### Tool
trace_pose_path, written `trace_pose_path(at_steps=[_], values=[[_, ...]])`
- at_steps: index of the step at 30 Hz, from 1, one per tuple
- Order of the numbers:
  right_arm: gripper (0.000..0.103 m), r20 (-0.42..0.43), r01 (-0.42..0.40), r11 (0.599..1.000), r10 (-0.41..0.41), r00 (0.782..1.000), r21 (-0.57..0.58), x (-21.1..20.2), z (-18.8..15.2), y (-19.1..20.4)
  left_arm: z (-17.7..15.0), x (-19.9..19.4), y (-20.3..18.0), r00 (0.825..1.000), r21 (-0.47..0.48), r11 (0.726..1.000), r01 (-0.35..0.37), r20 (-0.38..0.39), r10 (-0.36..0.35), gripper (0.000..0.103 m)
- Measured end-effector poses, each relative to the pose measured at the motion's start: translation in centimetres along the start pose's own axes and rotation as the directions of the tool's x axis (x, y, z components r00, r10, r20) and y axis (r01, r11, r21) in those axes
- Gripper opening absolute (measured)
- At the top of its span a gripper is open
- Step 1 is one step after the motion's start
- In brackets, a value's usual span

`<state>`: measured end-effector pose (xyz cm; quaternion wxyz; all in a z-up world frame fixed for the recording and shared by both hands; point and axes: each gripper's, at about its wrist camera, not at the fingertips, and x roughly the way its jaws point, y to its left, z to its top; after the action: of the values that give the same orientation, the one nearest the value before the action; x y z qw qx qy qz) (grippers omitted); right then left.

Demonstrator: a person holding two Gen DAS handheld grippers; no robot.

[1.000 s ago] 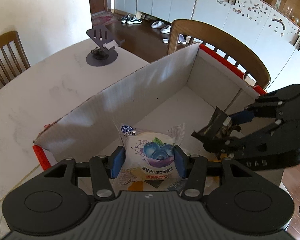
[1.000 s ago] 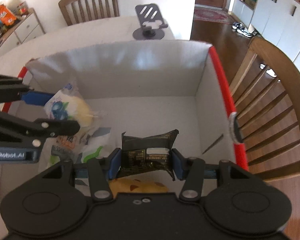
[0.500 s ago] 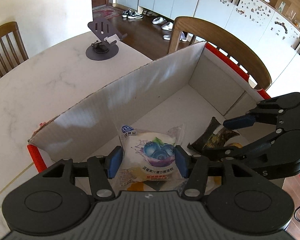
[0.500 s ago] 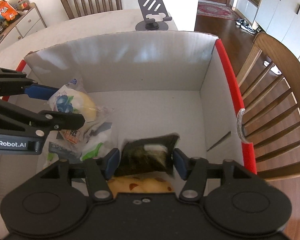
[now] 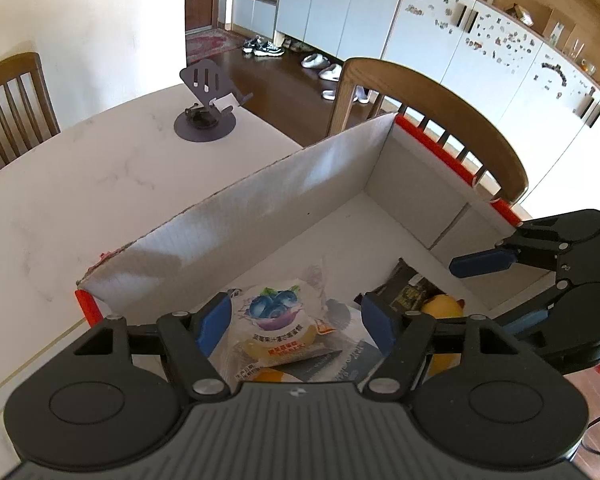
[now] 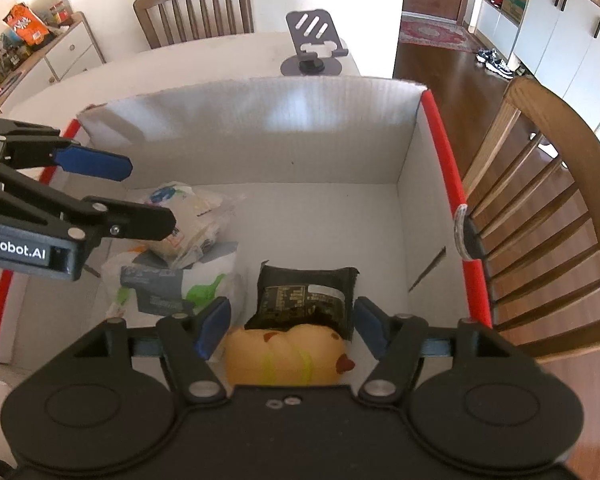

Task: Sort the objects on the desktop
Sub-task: 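Open both tools to release the bread bag and dark snack in the box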

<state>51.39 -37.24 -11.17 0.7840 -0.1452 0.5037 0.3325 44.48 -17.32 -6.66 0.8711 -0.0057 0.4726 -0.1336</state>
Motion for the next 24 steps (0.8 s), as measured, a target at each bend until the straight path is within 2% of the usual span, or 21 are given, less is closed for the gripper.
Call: trace_pose_path(at_steps=[10, 24], values=[[0.068, 0.058, -0.017, 0.999, 0.015, 0.998, 0.030, -2.9, -0.6, 0.4, -0.5, -3.0, -1.1, 0.999, 0.005, 1.000, 0.015, 0.047, -0.015, 0.071], [0.070, 0.147, -0.019, 1.000, 0.019, 0.989, 0.005, -7.1, -2.1, 3.0, -2.8, -8.2, -1.3, 0.992, 0.012, 0.999, 0.038, 0.120, -0.039, 0.071]])
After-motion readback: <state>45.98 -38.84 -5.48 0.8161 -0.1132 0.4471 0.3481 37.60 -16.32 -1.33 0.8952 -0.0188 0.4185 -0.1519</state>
